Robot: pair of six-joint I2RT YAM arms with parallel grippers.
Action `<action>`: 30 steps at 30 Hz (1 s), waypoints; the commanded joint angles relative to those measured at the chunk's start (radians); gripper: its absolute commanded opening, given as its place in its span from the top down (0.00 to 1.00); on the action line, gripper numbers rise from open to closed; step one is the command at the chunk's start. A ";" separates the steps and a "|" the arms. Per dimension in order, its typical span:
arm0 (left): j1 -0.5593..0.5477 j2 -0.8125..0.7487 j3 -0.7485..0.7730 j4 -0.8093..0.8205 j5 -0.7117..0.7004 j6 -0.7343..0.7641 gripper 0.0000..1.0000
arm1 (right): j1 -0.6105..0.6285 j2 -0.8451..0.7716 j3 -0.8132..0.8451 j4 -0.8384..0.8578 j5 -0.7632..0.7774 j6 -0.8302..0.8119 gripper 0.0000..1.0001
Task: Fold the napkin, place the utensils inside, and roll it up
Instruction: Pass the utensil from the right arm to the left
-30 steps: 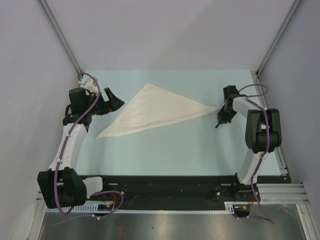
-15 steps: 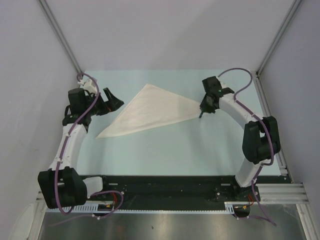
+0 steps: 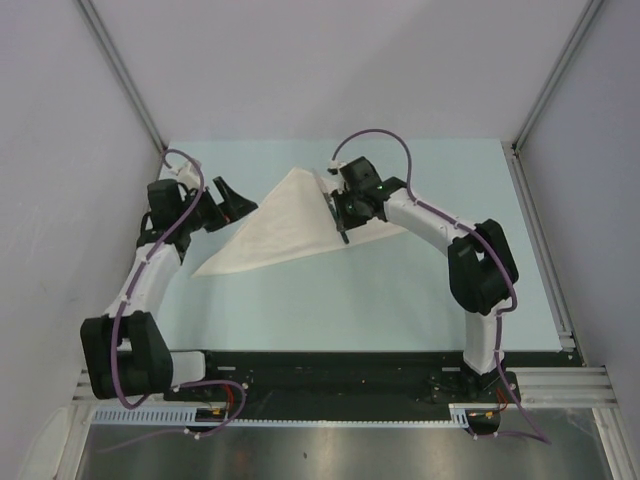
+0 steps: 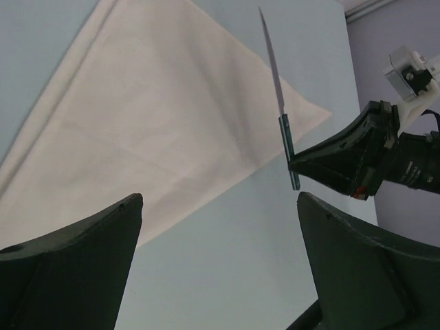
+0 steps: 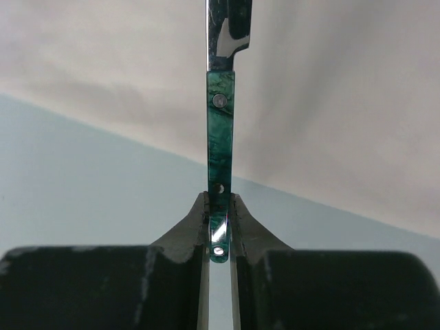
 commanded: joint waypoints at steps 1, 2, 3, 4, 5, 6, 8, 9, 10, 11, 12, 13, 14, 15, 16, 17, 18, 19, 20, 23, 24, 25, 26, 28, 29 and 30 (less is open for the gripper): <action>-0.067 0.084 -0.006 0.154 0.096 -0.108 0.02 | 0.049 -0.035 0.014 0.030 -0.127 -0.233 1.00; -0.076 0.137 0.014 0.154 0.127 -0.111 0.02 | 0.054 -0.040 0.006 0.027 -0.133 -0.265 1.00; -0.084 0.165 0.026 0.159 0.148 -0.115 0.02 | 0.060 -0.043 0.006 0.023 -0.151 -0.279 1.00; -0.093 0.198 0.037 0.174 0.209 -0.137 0.02 | 0.063 -0.043 0.006 0.009 -0.159 -0.293 1.00; -0.093 0.245 0.038 0.196 0.236 -0.155 0.02 | 0.071 -0.043 0.006 0.000 -0.167 -0.304 1.00; -0.095 0.264 0.037 0.246 0.256 -0.175 0.02 | 0.075 -0.043 0.006 -0.007 -0.181 -0.319 1.00; -0.096 0.287 0.028 0.277 0.264 -0.210 0.02 | 0.085 -0.042 0.004 -0.025 -0.187 -0.329 1.00; -0.098 0.291 0.029 0.282 0.257 -0.207 0.02 | 0.086 -0.040 0.006 -0.031 -0.195 -0.341 1.00; -0.098 0.294 0.034 0.283 0.253 -0.207 0.02 | 0.091 -0.043 0.004 -0.040 -0.201 -0.344 1.00; -0.098 0.304 0.038 0.285 0.256 -0.210 0.02 | 0.100 -0.043 0.000 -0.042 -0.205 -0.348 1.00; -0.099 0.317 0.046 0.283 0.259 -0.210 0.02 | 0.105 -0.046 -0.003 -0.043 -0.214 -0.353 1.00; -0.098 0.324 0.060 0.282 0.262 -0.209 0.02 | 0.108 -0.046 -0.003 -0.046 -0.218 -0.361 1.00; -0.098 0.330 0.069 0.274 0.260 -0.204 0.02 | 0.111 -0.049 -0.005 -0.050 -0.221 -0.365 1.00; -0.098 0.337 0.077 0.251 0.253 -0.191 0.03 | 0.117 -0.049 -0.002 -0.051 -0.228 -0.368 1.00; -0.098 0.342 0.090 0.240 0.248 -0.184 0.04 | 0.121 -0.051 -0.002 -0.056 -0.230 -0.375 1.00; -0.098 0.344 0.096 0.231 0.244 -0.177 0.05 | 0.125 -0.051 0.000 -0.059 -0.239 -0.379 1.00; -0.099 0.348 0.100 0.213 0.241 -0.168 0.05 | 0.134 -0.052 0.000 -0.062 -0.239 -0.382 1.00; -0.098 0.359 0.112 0.201 0.244 -0.161 0.07 | 0.140 -0.052 0.003 -0.066 -0.238 -0.387 1.00; -0.098 0.365 0.119 0.185 0.242 -0.154 0.08 | 0.143 -0.057 0.001 -0.071 -0.235 -0.394 1.00; -0.099 0.377 0.138 0.133 0.242 -0.111 0.14 | 0.155 -0.066 0.006 -0.077 -0.234 -0.407 1.00; -0.098 0.379 0.143 0.077 0.242 -0.089 0.15 | 0.158 -0.071 0.006 -0.082 -0.230 -0.410 1.00; -0.098 0.383 0.155 0.056 0.242 -0.076 0.16 | 0.163 -0.074 0.009 -0.080 -0.228 -0.411 1.00; -0.098 0.387 0.162 0.037 0.245 -0.060 0.17 | 0.163 -0.075 0.008 -0.082 -0.224 -0.414 1.00; -0.098 0.393 0.184 -0.019 0.245 -0.020 0.21 | 0.167 -0.086 0.008 -0.082 -0.225 -0.416 1.00; -0.098 0.394 0.189 -0.037 0.247 -0.013 0.23 | 0.167 -0.089 0.006 -0.080 -0.227 -0.416 1.00; -0.098 0.394 0.190 -0.040 0.250 -0.003 0.26 | 0.169 -0.092 0.006 -0.082 -0.227 -0.419 1.00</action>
